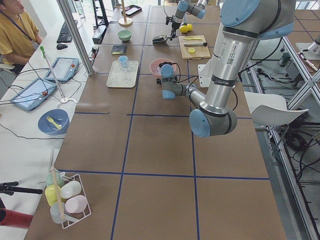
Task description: Put ice in cup with scoop
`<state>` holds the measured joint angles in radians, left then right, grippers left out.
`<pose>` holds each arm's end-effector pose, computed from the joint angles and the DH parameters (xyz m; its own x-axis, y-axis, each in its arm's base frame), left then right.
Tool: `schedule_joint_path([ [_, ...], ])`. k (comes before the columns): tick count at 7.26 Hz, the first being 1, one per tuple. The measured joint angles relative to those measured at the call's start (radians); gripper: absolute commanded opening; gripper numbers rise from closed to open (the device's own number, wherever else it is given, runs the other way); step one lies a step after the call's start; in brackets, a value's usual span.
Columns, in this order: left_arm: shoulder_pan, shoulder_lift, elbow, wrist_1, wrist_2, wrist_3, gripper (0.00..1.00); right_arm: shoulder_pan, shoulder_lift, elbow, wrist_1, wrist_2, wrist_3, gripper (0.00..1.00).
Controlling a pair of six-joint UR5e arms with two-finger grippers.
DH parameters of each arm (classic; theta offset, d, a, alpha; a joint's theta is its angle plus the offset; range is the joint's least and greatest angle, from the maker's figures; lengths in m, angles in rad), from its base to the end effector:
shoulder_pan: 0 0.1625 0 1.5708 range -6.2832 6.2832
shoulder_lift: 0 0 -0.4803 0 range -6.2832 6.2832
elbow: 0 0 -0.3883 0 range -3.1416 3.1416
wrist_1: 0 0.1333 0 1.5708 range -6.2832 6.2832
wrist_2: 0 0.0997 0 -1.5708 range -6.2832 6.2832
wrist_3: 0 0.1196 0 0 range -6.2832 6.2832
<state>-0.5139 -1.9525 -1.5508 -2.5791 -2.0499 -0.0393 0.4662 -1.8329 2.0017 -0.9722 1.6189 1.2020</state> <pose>0.5415 -0.3954 0.3943 0.0496 0.9902 -0.1304 -0.1719 0.1370 0.9755 -0.3116 -0.2996 0.5779 0.7508 -0.0253 0.6601 -0.1592 0.9629 0.2180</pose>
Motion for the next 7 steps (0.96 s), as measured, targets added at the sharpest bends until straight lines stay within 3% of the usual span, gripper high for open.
schedule_joint_path([
  [3,0.0,0.0,0.0,0.001,0.001,-0.003,1.0,0.027,-0.043,0.109,-0.003,0.092,-0.058,0.0],
  [5,0.0,-0.003,0.0,0.0,0.003,-0.005,1.0,0.135,-0.052,0.183,-0.013,0.206,-0.252,0.0],
  [7,0.001,-0.011,0.001,0.001,0.004,0.001,1.0,0.153,-0.024,0.226,-0.062,0.266,-0.389,0.0],
])
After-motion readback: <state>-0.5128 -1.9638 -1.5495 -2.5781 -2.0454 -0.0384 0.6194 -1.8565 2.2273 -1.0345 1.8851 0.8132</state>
